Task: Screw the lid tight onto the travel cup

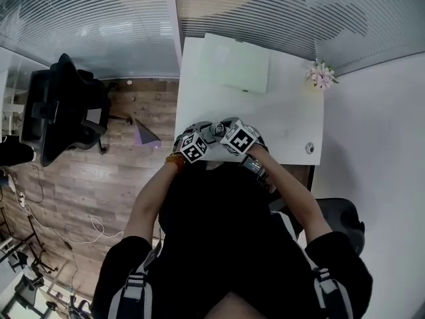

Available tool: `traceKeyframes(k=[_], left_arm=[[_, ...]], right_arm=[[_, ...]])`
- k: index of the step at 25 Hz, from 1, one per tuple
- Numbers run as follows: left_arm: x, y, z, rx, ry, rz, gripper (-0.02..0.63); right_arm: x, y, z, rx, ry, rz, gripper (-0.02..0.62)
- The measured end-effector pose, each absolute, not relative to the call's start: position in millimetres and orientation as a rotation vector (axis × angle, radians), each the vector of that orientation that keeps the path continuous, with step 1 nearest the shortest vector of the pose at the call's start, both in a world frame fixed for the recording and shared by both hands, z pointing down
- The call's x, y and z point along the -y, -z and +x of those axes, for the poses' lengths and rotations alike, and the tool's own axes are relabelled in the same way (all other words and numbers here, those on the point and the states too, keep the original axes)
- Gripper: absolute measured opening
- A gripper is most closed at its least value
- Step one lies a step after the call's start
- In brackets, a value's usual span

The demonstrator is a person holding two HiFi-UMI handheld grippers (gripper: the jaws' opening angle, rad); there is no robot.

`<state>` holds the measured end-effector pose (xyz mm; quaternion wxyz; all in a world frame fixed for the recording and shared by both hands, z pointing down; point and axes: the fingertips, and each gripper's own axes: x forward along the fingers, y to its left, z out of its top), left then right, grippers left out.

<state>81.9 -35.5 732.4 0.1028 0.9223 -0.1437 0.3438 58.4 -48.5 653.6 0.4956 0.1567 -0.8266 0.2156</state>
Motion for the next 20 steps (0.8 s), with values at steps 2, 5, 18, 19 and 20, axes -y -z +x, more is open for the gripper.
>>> traceKeyframes(k=[2, 5, 18, 19, 20], left_arm=[[37.1, -734.1, 79.8, 0.312, -1.078, 2.751, 0.330], [37.6, -734.5, 75.5, 0.096, -1.194, 2.803, 0.324], [34.8, -726.2, 62.2, 0.513, -0.956, 2.692, 0.328], [33.4, -726.3, 64.2, 0.559, -0.933, 2.660, 0.328], [31.4, -726.4, 67.2, 0.584, -0.919, 2.634, 0.327]], right_arm=[[48.1, -654.4, 55.5, 2.022, -0.442, 0.258, 0.231], [43.4, -650.7, 52.2, 2.015, -0.287, 0.038, 0.230], [51.8, -641.7, 49.4, 2.083, -0.558, 0.550, 0.318], [52.5, -642.5, 50.5, 2.075, -0.585, 0.612, 0.311], [52.4, -644.2, 52.7, 2.060, -0.608, 0.662, 0.295]])
